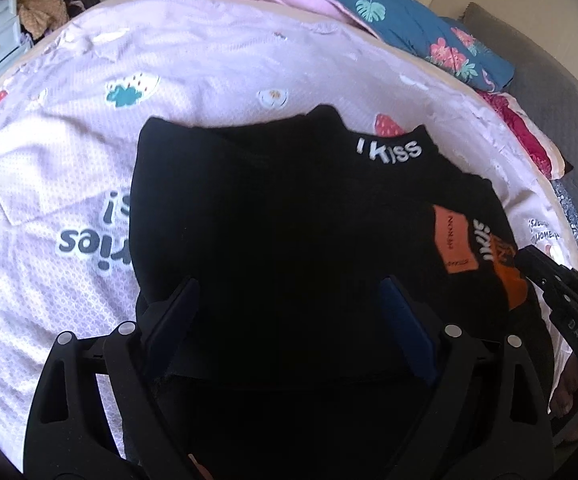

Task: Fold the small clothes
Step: 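Release the cuffs and hold both tools above the folded shirt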

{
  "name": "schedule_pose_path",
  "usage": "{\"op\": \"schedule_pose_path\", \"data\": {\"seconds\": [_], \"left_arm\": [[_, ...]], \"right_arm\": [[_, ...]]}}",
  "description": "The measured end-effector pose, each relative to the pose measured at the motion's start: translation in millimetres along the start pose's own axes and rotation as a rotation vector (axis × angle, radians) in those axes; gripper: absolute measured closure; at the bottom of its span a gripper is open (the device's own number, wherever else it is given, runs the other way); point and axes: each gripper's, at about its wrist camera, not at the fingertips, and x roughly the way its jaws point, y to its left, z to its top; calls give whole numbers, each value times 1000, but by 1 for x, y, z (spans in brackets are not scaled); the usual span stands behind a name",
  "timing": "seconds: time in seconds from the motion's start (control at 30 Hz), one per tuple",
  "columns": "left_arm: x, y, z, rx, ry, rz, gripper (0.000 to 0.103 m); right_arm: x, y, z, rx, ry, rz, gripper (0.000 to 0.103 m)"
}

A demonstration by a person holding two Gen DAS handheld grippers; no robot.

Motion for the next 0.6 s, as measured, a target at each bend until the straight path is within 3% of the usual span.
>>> {"op": "schedule_pose_path", "data": {"seconds": [0.3, 0.5, 0.6], "left_arm": [[2, 8, -6, -2, 3, 0, 19], [1, 12, -7, -6, 2, -6, 19], [1, 14, -8, -2, 3, -4, 19]], "right_arm": [[14, 35, 5, -77, 40, 74, 71], [31, 32, -4, -60, 95, 56, 69], [38, 24, -8, -31, 116, 47, 61]]}}
